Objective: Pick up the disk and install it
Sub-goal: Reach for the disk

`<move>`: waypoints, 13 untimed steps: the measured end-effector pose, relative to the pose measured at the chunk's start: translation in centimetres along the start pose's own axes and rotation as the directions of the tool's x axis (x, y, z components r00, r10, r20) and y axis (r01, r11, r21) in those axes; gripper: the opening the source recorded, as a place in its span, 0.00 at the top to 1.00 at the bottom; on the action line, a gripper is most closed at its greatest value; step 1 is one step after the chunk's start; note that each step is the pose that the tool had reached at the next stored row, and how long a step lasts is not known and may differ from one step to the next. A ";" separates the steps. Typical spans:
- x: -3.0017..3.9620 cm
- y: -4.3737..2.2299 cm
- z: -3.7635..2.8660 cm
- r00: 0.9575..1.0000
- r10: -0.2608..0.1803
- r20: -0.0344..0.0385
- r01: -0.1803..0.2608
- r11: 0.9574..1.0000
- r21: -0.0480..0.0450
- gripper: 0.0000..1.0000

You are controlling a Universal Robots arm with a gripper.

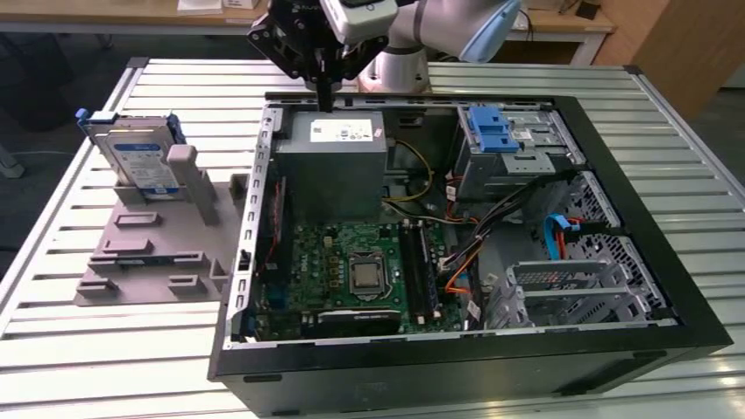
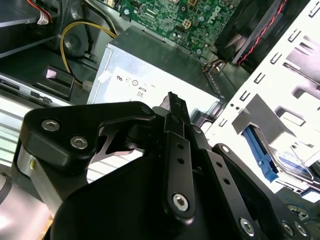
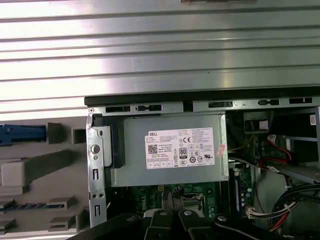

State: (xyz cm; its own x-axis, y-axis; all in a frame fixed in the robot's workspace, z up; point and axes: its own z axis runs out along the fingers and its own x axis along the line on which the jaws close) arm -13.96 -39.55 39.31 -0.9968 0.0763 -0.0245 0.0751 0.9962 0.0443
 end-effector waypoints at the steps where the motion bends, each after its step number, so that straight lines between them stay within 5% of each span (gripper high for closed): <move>1: 0.07 0.00 0.00 1.000 0.000 0.000 0.000 1.000 0.000 0.89; 13: 0.77 0.13 0.03 1.000 0.000 0.000 0.000 1.000 0.000 0.89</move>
State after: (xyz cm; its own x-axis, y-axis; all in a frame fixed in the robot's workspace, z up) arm -14.72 -39.35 39.27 -0.9968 0.0762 -0.0244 0.0751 0.9962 0.0443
